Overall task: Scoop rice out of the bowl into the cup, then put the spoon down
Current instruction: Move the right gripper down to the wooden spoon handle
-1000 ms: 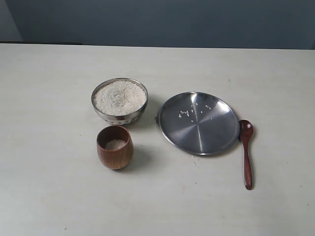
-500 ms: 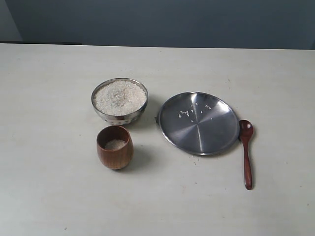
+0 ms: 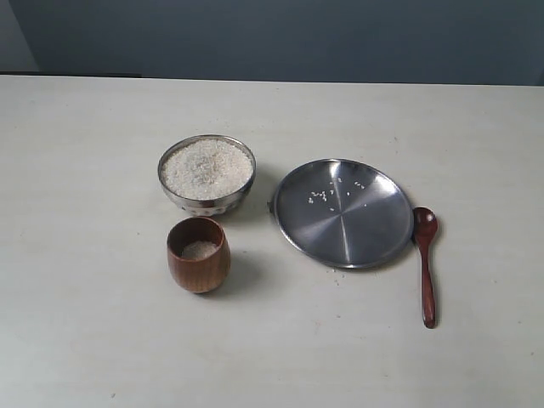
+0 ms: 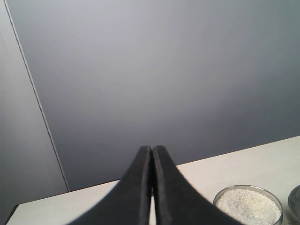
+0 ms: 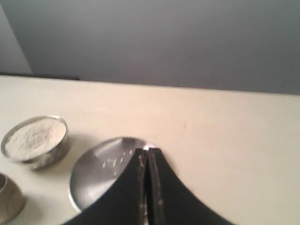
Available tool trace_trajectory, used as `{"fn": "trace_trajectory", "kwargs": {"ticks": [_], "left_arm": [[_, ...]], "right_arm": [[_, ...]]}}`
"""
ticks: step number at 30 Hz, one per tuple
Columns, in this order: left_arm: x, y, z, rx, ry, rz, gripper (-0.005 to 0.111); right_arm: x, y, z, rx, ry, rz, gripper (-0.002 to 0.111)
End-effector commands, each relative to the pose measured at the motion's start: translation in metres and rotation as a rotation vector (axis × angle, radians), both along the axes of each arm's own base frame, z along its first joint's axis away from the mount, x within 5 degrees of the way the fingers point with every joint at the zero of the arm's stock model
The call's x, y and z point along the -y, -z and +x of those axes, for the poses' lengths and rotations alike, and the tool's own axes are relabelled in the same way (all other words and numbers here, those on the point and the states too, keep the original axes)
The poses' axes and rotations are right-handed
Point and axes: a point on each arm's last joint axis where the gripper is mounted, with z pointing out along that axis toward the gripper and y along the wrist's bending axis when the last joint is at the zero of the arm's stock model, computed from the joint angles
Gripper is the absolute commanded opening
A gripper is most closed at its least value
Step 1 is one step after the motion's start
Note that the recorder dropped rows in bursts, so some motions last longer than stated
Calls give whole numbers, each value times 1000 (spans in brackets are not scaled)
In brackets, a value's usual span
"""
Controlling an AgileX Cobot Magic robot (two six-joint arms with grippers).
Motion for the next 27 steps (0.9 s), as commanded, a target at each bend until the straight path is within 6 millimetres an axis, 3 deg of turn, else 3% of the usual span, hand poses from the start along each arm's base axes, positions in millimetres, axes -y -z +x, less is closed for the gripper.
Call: {"fn": "trace_trajectory", "kwargs": {"ticks": [1,13,21,27], "left_arm": [[0,-1,-1,7,-4,0,0],[0,-1,-1,7,-4,0,0],[0,-1,-1,7,-4,0,0],[0,-1,-1,7,-4,0,0]], "right_arm": [[-10,10,35,-257,-46,-1,-1],[-24,75,97,-755,-82,-17,-1],[-29,106,116,-910,-92,-23,-1],[-51,127,123,-944,-177,-133,-1]]}}
